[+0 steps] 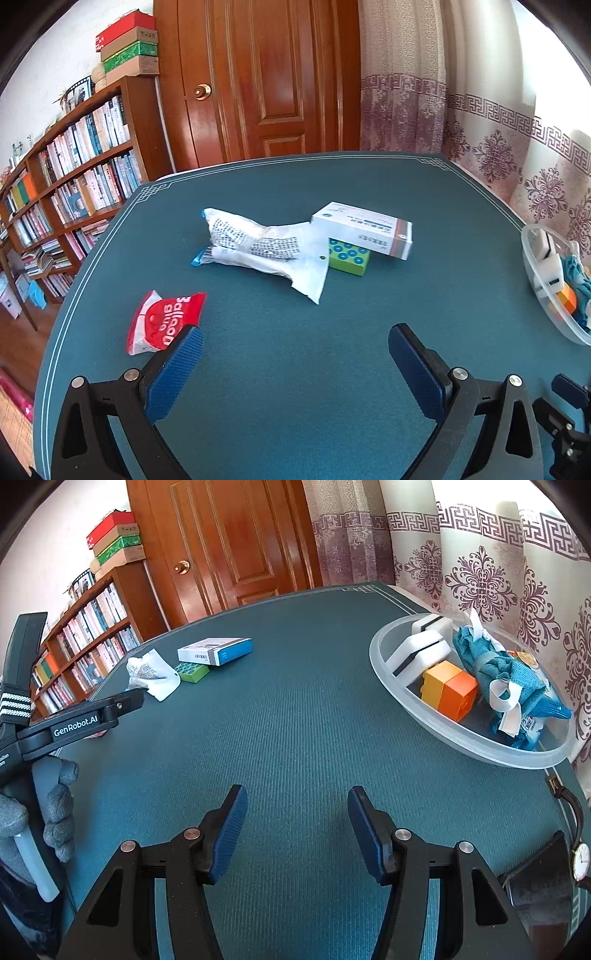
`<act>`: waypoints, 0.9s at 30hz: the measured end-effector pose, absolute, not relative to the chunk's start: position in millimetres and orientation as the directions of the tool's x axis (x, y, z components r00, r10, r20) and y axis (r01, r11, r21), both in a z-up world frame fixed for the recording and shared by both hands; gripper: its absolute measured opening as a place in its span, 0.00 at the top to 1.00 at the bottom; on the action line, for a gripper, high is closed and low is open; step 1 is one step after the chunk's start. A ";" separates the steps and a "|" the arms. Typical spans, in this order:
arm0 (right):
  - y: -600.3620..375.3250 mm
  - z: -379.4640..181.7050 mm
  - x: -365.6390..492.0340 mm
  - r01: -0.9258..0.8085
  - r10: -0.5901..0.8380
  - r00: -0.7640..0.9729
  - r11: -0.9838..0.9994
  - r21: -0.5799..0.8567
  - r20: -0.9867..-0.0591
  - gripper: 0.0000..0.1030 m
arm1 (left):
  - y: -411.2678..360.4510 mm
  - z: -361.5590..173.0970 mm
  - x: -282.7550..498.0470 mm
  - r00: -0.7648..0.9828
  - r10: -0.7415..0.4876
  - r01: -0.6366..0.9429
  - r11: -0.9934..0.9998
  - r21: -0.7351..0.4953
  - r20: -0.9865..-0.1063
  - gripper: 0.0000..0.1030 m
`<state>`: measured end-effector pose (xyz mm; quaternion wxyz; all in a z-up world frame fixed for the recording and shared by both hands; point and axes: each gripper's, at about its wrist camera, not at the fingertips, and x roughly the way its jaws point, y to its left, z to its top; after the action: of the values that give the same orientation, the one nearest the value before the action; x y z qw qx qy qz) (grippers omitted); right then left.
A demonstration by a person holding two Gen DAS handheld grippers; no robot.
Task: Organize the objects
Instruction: 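Withdraw both open tools from the bowl back over the table, then grasp the red Balloon glue pack with the left tool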
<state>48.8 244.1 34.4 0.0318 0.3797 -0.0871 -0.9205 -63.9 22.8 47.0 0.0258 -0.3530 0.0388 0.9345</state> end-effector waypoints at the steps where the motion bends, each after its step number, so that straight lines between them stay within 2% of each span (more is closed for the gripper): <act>1: 244.5 33.8 48.1 -0.011 -0.125 -0.707 -0.982 0.187 -0.696 0.43 | 15.2 47.0 -65.9 -0.750 0.008 -0.057 -0.997 0.052 -0.662 0.01; 13: 239.1 30.8 42.1 -0.008 -0.127 -0.691 -0.983 0.183 -0.712 0.43 | -57.3 40.9 -89.5 -0.730 -0.141 0.111 -0.990 0.088 -0.668 0.01; 19: 235.2 30.9 39.0 -0.006 -0.120 -0.686 -0.985 0.171 -0.718 0.43 | -77.4 25.2 -101.1 -0.689 -0.111 0.137 -0.990 0.022 -0.716 0.01; 27: 223.6 35.1 22.5 0.032 -0.146 -0.676 -0.985 0.169 -0.723 0.43 | -82.9 17.6 -104.5 -0.674 -0.082 0.141 -0.990 -0.019 -0.735 0.02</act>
<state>22.5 223.6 35.1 0.0490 0.3997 -0.0714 -0.9125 -104.5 -82.9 17.6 -0.0611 -0.3994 -0.0369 0.9140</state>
